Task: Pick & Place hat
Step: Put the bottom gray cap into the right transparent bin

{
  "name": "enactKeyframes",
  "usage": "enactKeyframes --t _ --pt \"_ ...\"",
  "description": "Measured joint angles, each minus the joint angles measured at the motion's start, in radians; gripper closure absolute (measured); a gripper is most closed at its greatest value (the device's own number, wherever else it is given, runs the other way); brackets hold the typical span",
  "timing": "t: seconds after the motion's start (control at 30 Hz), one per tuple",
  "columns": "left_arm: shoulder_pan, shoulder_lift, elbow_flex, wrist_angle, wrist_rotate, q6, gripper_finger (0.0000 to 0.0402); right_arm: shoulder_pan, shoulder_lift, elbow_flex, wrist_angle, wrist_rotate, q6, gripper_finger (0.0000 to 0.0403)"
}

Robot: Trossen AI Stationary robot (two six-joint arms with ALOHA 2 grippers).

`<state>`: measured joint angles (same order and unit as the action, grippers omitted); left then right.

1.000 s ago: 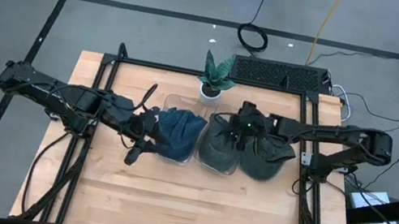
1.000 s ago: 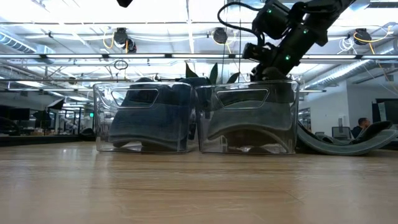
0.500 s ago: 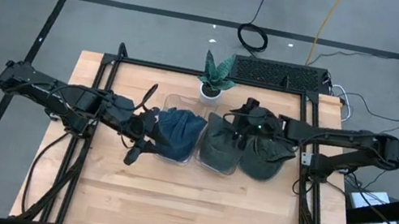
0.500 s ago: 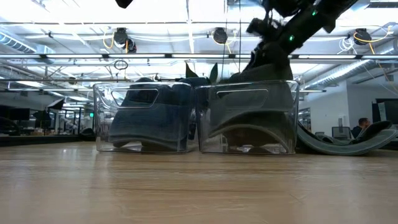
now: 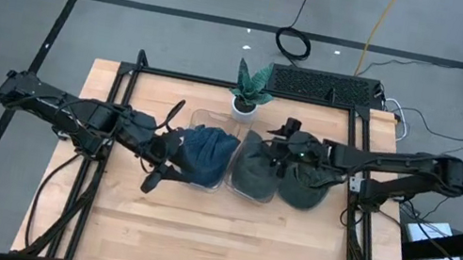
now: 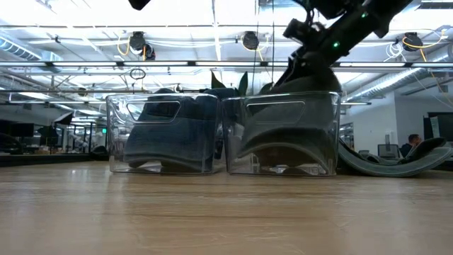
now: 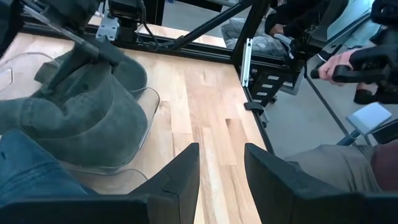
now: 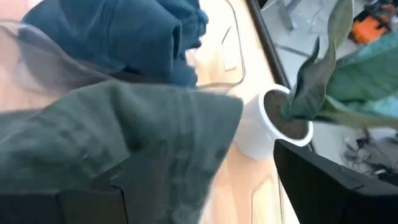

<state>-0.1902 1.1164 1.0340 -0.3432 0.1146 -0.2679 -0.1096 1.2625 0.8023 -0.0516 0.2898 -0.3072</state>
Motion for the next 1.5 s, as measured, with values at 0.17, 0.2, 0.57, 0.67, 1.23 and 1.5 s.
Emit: enactKeyframes --t 0.17,0.2,0.57,0.67,1.23,1.5 --pt "0.000 0.000 0.000 -0.004 -0.003 -0.019 0.0270 -0.004 0.053 -0.011 0.114 0.080 -0.058 0.0091" --pt "0.000 0.000 0.000 -0.006 -0.003 -0.025 0.0270 -0.004 0.057 -0.011 0.146 0.080 -0.065 0.0083" --pt "-0.010 0.000 0.000 -0.055 0.017 -0.061 0.0270 -0.004 0.072 -0.009 0.225 0.079 0.091 0.0038" --pt "-0.015 0.000 0.000 -0.071 0.017 -0.078 0.0270 -0.010 0.099 -0.012 0.156 0.054 0.300 0.0038" --pt "-0.036 0.000 0.000 -0.081 0.019 -0.124 0.0270 0.011 0.066 -0.010 0.176 0.021 -0.312 0.0041" --pt "-0.037 0.000 0.000 -0.080 0.019 -0.120 0.0270 0.067 0.066 -0.010 0.161 0.025 -0.714 0.0042"
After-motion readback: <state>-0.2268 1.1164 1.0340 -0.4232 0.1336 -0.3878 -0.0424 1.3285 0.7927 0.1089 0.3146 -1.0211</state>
